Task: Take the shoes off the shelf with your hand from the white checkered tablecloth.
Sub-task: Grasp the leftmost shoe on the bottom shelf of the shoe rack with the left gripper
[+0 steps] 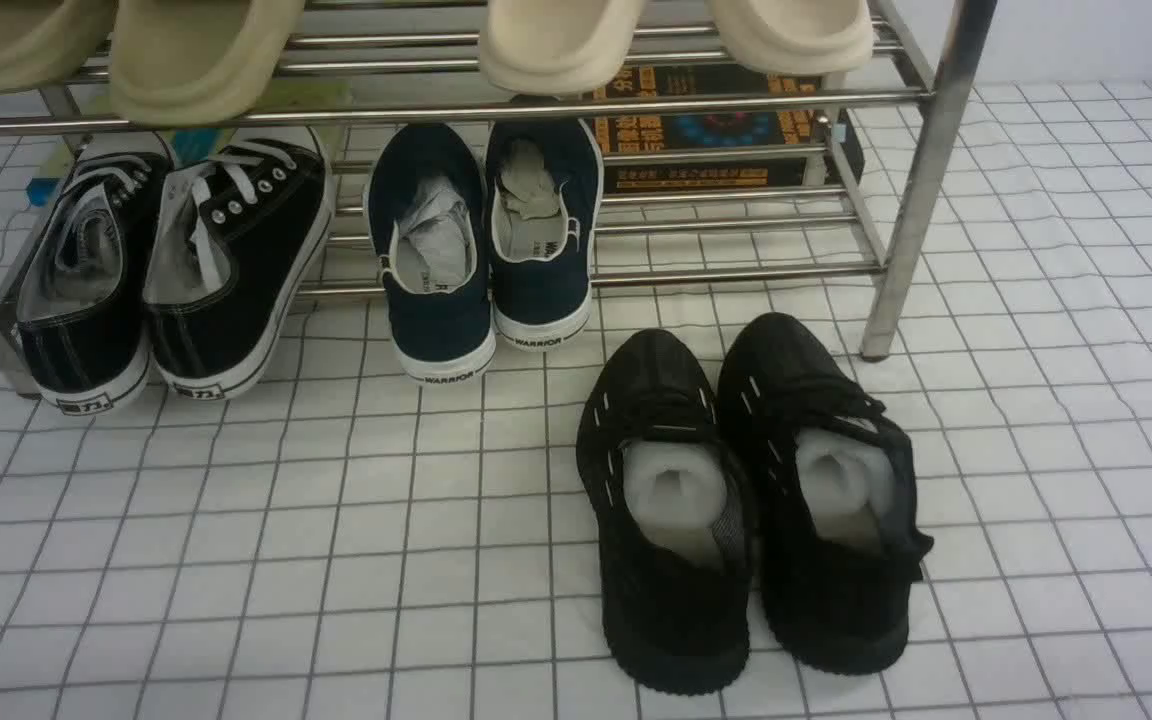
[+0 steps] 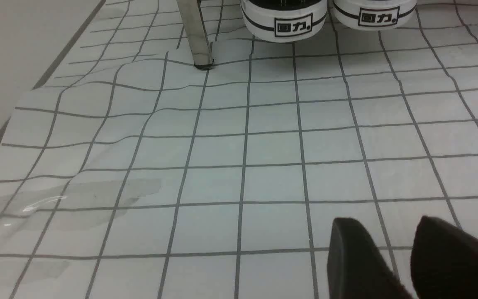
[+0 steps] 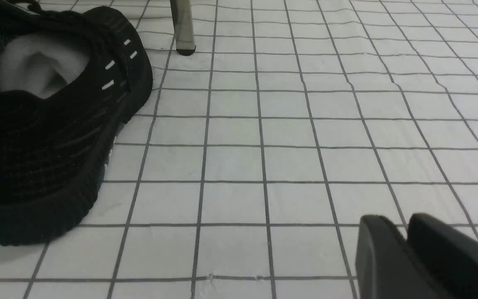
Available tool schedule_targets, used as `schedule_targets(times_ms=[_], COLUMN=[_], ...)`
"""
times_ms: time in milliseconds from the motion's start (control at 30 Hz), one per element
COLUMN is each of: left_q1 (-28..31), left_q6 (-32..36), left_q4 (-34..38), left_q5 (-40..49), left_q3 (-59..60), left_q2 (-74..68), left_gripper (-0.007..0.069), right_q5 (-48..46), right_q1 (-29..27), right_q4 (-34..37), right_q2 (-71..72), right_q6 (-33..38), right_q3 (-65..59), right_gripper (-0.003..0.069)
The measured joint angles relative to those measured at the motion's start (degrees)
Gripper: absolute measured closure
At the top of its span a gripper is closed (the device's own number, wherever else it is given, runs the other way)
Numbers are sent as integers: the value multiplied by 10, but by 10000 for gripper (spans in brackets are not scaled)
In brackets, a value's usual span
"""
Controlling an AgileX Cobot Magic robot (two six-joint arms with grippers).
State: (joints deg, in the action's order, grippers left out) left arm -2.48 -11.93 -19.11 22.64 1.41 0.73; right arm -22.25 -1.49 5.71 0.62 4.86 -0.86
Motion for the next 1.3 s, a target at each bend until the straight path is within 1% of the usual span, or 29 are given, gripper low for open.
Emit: schedule_targets(times_ms=[667, 700, 767, 800, 833, 867, 900, 933, 967, 1033, 1067, 1200, 1300], left_q1=[0, 0, 0, 0, 0, 0, 0, 0, 0, 0, 0, 0, 0], left_q6=[-6, -21, -93, -93, -152, -169, -238, -285, -306, -367, -385, -408, -416], left_q4=[-5, 5, 64, 64, 128, 144, 213, 245, 256, 307, 313, 312, 314], left_q5=[0, -1, -13, -13, -24, -27, -38, -46, -49, -53, -54, -68, -113], left_q3=[0, 0, 1, 1, 2, 2, 2, 2, 2, 2, 2, 2, 3], left_q2=[0, 0, 0, 0, 0, 0, 0, 0, 0, 0, 0, 0, 0], left_gripper=[384, 384, 384, 384, 384, 384, 384, 384, 384, 384, 384, 384, 393], right_q5=[0, 0, 0, 0, 0, 0, 0, 0, 0, 0, 0, 0, 0], right_q1=[0, 0, 0, 0, 0, 0, 0, 0, 0, 0, 0, 0, 0], right_q4=[0, 0, 0, 0, 0, 0, 0, 0, 0, 0, 0, 0, 0], right_q2=[0, 0, 0, 0, 0, 0, 0, 0, 0, 0, 0, 0, 0], right_q6=[0, 0, 0, 0, 0, 0, 0, 0, 0, 0, 0, 0, 0], right_q3=[0, 0, 0, 0, 0, 0, 0, 0, 0, 0, 0, 0, 0], right_gripper=[524, 523, 520, 520, 517, 517, 515, 514, 513, 512, 512, 512, 508])
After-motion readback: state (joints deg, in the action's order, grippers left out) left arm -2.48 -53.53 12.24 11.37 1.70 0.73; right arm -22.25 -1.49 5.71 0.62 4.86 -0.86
